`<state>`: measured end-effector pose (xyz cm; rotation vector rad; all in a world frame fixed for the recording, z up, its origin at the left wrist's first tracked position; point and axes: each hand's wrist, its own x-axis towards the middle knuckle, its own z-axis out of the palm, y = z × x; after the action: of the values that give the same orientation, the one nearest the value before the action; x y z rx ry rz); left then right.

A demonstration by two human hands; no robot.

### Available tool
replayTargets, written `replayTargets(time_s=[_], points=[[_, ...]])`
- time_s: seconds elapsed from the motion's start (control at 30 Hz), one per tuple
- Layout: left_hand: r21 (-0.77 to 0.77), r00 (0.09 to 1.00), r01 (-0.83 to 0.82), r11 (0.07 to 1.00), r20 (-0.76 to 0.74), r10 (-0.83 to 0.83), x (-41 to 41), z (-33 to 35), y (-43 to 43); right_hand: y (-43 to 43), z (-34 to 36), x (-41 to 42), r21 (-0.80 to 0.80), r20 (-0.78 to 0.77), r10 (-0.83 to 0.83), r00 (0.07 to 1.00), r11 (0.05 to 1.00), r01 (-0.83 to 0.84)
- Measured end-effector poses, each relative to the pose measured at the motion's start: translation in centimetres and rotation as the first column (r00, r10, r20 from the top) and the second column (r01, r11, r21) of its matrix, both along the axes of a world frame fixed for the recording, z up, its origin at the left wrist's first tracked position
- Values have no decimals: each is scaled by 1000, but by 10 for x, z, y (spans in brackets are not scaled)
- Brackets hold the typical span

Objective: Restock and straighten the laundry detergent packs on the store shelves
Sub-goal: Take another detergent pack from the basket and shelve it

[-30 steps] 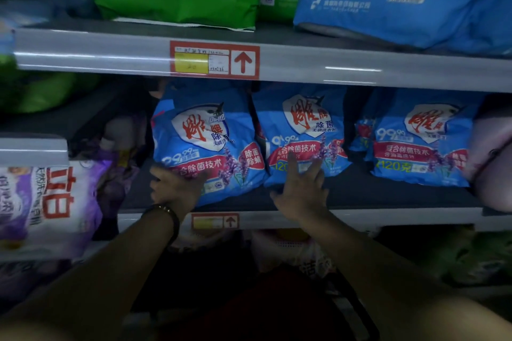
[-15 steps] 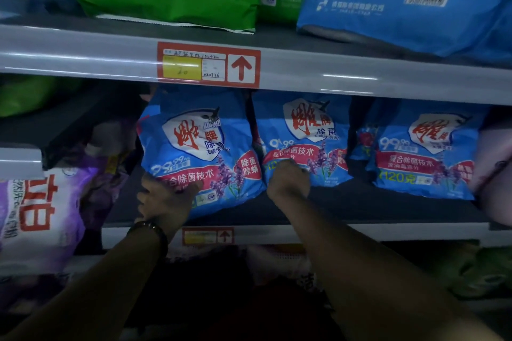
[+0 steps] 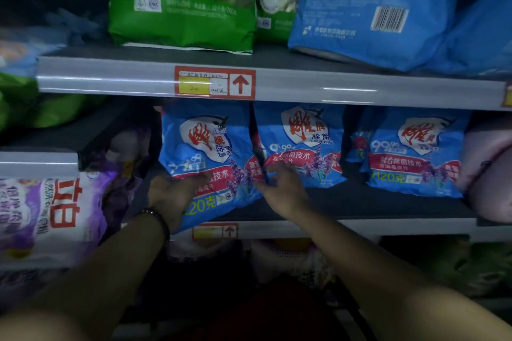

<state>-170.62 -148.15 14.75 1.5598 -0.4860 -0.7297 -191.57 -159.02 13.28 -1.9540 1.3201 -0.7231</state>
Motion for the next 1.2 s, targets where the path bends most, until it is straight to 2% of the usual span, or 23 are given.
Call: replayTargets(time_s=[0.13, 0.23, 0.33, 0.4, 0.5, 0.63, 0.73, 0.8, 0.87, 0.93, 0.97, 1.1, 1.17, 1.2], points=[[-34, 998, 45, 998, 55, -44, -17, 12, 25, 28, -2, -3, 115, 91, 14, 996, 993, -25], [-103, 994, 109, 989, 21, -107, -22, 17, 51, 40, 9, -18, 215, 170, -22, 985, 977, -15], [-155, 981, 187, 970, -24, -193, -37, 26, 67, 44, 22, -41, 316, 358, 33, 933, 936, -155], [-179, 968, 238, 955, -43, -249, -51, 31, 66, 45, 27, -60, 348, 392, 52, 918, 916, -201], [-198, 944, 310, 930, -53, -325, -74, 29, 50, 40, 32, -92, 326, 384, 20, 923, 932, -156], [-192, 920, 378, 906, -32, -390, -99, 18, 6, 18, 20, -129, 296, 358, -103, 928, 955, -8], [-143, 906, 422, 895, 72, -416, -112, 11, -39, -5, 8, -150, 241, 333, -188, 924, 964, 109], [-99, 911, 401, 911, 143, -386, -118, 3, -71, -22, 2, -157, 179, 236, -212, 948, 969, 172], [-14, 905, 323, 946, 297, -305, -125, -9, -100, -41, -8, -160, 110, 109, -244, 964, 966, 232], [165, 846, 203, 965, 467, -258, -135, -25, -118, -50, -14, -159, 69, 28, -266, 963, 962, 264], [212, 833, 158, 964, 496, -245, -143, -33, -121, -53, -17, -159, 62, 13, -267, 964, 962, 266], [134, 824, 186, 973, 518, -229, -167, -52, -113, -61, -29, -164, 64, -47, -243, 969, 967, 246], [168, 791, 241, 956, 536, -293, -165, -54, -108, -64, -32, -169, 89, -48, -225, 973, 970, 228], [192, 774, 244, 950, 552, -311, -162, -53, -108, -64, -32, -168, 96, 4, -215, 977, 972, 214]])
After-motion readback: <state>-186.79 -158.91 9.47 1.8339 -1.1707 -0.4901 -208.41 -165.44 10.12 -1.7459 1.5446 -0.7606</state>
